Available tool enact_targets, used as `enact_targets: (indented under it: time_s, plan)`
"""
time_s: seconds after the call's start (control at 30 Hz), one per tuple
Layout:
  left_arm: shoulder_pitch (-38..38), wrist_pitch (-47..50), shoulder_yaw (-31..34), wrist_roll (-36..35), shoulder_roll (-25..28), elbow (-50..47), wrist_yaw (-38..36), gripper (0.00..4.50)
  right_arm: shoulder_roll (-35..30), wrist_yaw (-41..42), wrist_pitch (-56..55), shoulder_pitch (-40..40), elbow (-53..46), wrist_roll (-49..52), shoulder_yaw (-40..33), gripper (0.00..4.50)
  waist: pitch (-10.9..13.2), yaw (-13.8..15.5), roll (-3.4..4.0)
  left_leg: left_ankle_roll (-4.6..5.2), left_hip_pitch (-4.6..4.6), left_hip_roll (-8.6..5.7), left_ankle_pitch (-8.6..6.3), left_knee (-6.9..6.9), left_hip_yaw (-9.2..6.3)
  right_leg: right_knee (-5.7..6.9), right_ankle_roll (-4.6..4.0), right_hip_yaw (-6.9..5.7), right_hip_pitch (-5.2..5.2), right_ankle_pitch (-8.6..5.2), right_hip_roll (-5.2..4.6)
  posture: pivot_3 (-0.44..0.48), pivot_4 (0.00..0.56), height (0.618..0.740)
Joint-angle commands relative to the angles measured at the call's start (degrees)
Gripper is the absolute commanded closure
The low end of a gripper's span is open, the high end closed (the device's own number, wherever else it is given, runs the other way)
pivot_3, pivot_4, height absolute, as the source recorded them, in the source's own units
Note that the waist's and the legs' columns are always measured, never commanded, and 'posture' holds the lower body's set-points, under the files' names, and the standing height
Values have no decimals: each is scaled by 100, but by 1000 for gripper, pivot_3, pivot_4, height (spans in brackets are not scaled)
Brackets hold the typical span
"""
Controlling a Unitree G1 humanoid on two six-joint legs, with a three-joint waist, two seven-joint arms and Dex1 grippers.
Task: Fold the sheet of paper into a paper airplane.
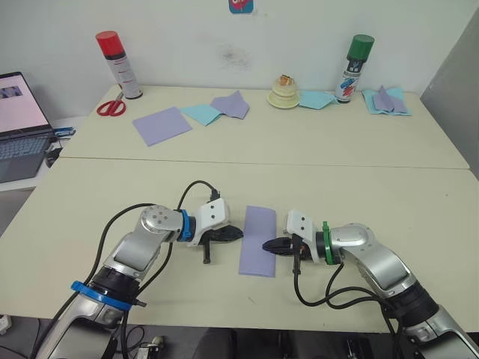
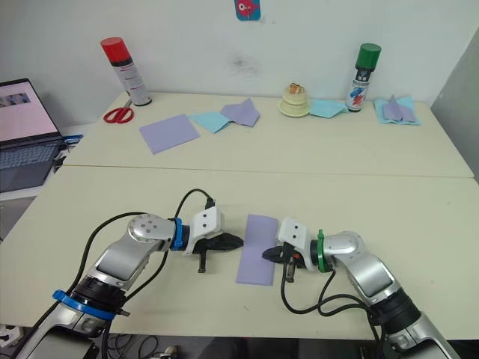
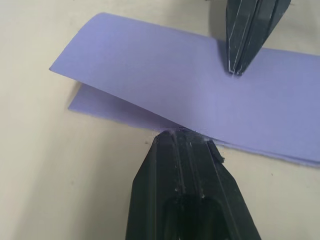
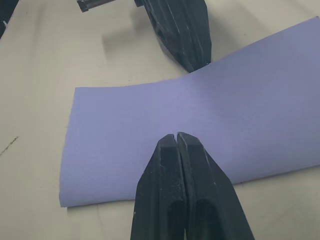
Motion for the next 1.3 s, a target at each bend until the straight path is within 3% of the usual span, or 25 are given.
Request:
enact_targets:
  time_s: [0.03,0.37,0.6,0.9,1.3]
  plan:
    - [129,215,151,-14,200,-6,-20,4500,-9,14,-57,42,12,-76,51,4467,0,0,0,0,0,0,0,-1,0,0,0,0,0,0,0,0,150,717]
    - [-13,626,538,-419,439,-472,-98,4500,-20,89,-213,71,86,-216,177,4467,1,-1,-1,0,-2,0,0,-3,-1,-1,0,0,-2,0,1,0,150,717]
    - [-283,1128,555,-922,124,-1019,-92,4500,-35,111,-298,124,126,-295,215,4467,0,-1,-1,0,-3,0,0,-2,-1,-2,0,0,-1,0,0,0,150,717]
    - [-519,575,-62,-349,-658,-451,348,4500,-37,128,-327,100,162,-334,250,4467,-1,1,-3,0,-3,0,0,-2,1,-4,0,0,-1,0,0,0,150,717]
    - [-138,237,-326,-82,-654,-91,241,4500,-43,106,-356,118,138,-337,241,4467,-1,1,-3,-2,-3,0,1,-3,0,-5,0,0,-2,0,0,0,150,717]
